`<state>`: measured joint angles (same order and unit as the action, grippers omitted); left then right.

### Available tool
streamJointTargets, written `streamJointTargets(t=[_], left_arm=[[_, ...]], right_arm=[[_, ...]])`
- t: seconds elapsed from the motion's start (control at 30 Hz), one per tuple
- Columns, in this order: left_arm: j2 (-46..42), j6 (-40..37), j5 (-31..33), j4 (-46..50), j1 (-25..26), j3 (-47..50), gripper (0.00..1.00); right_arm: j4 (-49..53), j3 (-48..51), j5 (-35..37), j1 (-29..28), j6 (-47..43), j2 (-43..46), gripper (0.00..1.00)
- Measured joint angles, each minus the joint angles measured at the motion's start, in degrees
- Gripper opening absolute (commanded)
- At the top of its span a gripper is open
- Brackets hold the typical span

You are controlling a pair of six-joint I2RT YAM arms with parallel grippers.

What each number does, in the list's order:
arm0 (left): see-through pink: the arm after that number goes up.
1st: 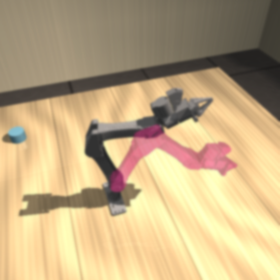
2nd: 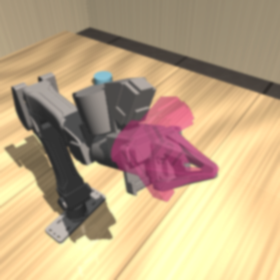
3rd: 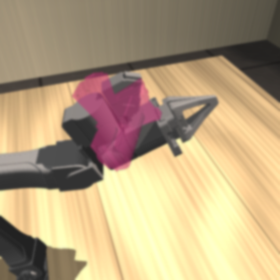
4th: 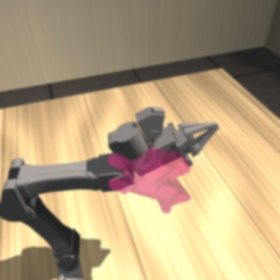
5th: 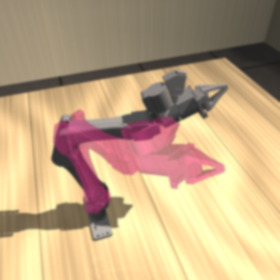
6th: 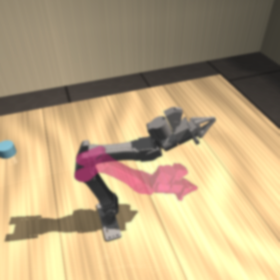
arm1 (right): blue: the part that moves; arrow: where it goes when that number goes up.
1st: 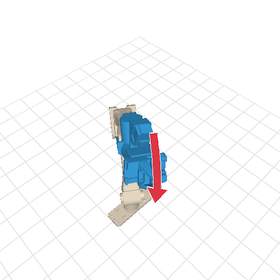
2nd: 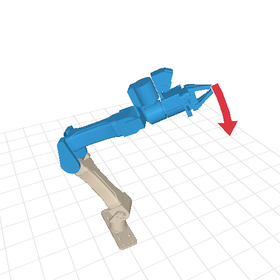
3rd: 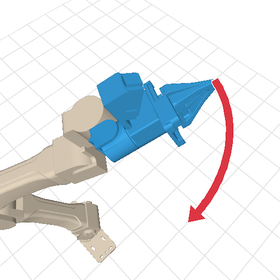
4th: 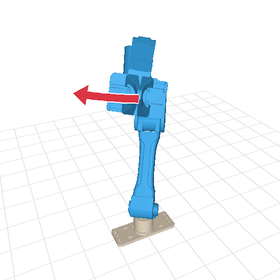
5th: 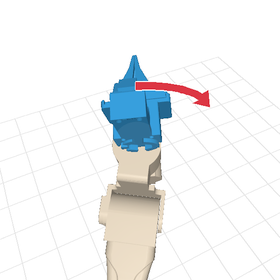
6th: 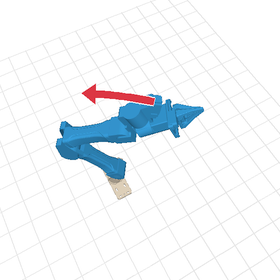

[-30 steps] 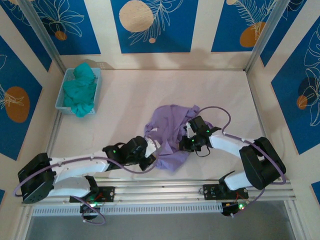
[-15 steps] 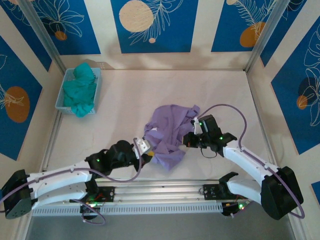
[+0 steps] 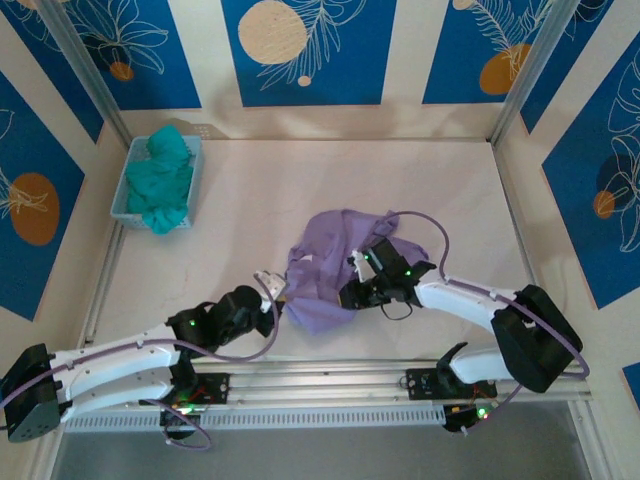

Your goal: Fold the inside-out t-shirt

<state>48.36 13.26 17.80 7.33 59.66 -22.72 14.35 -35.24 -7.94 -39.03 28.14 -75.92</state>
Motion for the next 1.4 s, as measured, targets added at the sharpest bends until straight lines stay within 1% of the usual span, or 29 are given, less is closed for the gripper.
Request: streamJointTargets(t=[0.07,0.13,0.2,0.27,0.4,0.5,0.63,0.77,0.87,0.97,1.03,1.1,1.17,1.2,1.3,1.4], left_arm=[[0.0,2.7,2.5,3.3,0.0,-0.2,0.21],[0.0,5.1,3.8,5.9,-0.1,-0.3,0.34],[-0.2,7.1,4.5,8.2,-0.2,-0.4,0.42],[-0.6,8.3,4.4,9.5,-0.2,-0.7,0.47],[0.6,10.4,2.6,10.8,-0.2,-4.1,0.50],[5.1,11.6,1.3,11.2,0.5,-9.0,0.52],[11.5,11.8,1.3,11.1,3.6,-14.6,0.54],[16.7,11.5,1.3,10.7,5.2,-17.7,0.56],[21.8,11.3,1.3,10.5,5.2,-20.5,0.56],[26.3,11.4,1.0,9.9,5.2,-22.5,0.54],[28.8,11.9,0.7,9.4,5.2,-23.2,0.50],[30.8,12.3,0.7,8.9,5.2,-23.6,0.44],[32.4,12.8,0.7,8.4,5.2,-23.7,0.36],[32.8,13.0,0.7,8.3,5.2,-23.7,0.32],[33.4,13.3,0.9,7.9,5.2,-23.7,0.19],[33.4,13.5,1.1,7.1,5.2,-23.7,0.07]], right_arm=[[-1.5,0.4,-1.6,-2.6,-0.1,0.5,0.20],[-3.8,1.9,-3.2,-5.2,-0.1,2.1,0.18],[-6.1,3.9,-4.8,-7.5,0.0,4.1,0.18],[-7.9,5.2,-6.3,-9.3,0.2,5.1,0.18],[-9.2,5.9,-7.2,-10.5,0.3,5.6,0.17],[-8.9,6.1,-5.3,-9.7,0.4,8.7,0.19],[-8.5,6.1,-1.1,-4.3,2.6,14.0,0.32],[-6.2,6.1,3.5,0.8,3.8,14.1,0.42],[-4.9,6.1,4.8,1.5,3.8,12.3,0.46],[-4.9,6.1,5.0,1.6,3.8,9.5,0.47],[-5.3,6.1,4.7,1.7,3.8,7.3,0.47],[-6.4,6.1,4.0,1.7,3.8,5.3,0.46],[-7.5,6.1,3.2,1.7,3.8,3.3,0.42],[-7.9,6.1,2.9,1.7,4.0,2.6,0.38],[-9.3,6.1,2.1,1.7,4.0,1.4,0.20],[-9.9,6.1,1.7,1.6,3.8,1.4,0.11]])
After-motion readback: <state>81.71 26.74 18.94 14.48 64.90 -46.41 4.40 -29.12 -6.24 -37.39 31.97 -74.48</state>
